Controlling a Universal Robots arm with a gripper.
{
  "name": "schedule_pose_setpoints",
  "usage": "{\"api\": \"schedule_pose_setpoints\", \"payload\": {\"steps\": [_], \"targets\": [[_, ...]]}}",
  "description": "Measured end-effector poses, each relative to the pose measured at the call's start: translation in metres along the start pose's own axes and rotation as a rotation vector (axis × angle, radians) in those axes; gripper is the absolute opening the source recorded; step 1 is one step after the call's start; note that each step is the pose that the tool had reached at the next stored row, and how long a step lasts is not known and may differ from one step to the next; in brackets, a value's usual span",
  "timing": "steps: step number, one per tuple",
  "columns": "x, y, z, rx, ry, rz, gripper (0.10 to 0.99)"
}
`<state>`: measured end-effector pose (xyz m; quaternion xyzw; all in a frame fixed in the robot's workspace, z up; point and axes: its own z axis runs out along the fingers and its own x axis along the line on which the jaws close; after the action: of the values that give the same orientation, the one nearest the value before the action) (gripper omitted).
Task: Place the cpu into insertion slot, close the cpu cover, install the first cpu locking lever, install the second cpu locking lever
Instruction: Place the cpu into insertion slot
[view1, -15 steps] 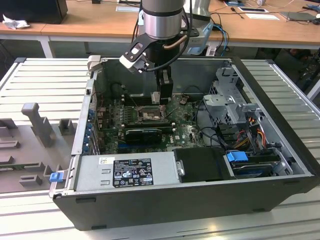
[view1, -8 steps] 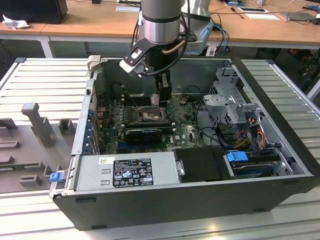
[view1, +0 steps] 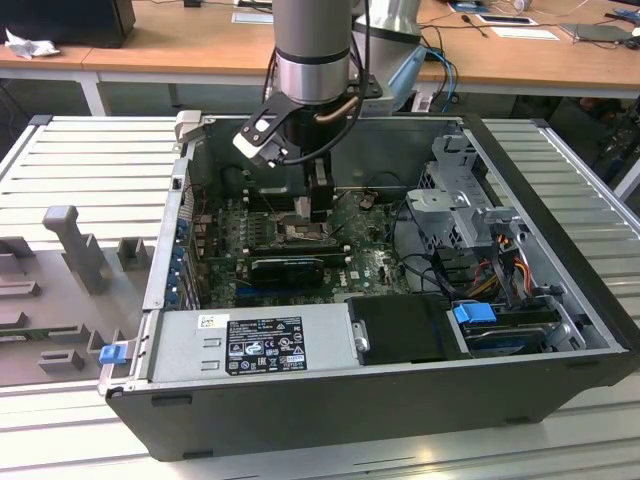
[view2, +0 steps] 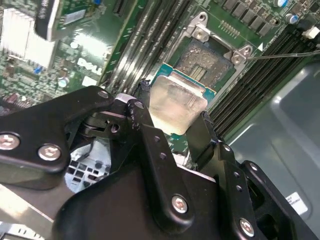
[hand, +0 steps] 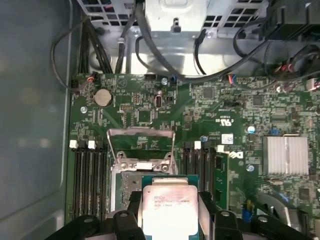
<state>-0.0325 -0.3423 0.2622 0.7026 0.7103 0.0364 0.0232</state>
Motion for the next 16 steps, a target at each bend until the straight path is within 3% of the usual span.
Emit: {"api": "schedule_pose_setpoints", "payload": {"steps": [5,8,16], "targets": [[0.0052,-0.0038,0.011,0.0,0.0001,0.0,0.533],[0.0058,-0.0043,0.0161,0.01,0.0003,0.0,0.533],[0.0099,-0.0071,0.0279,0.01,-0.0015,0.0,0.533]]}}
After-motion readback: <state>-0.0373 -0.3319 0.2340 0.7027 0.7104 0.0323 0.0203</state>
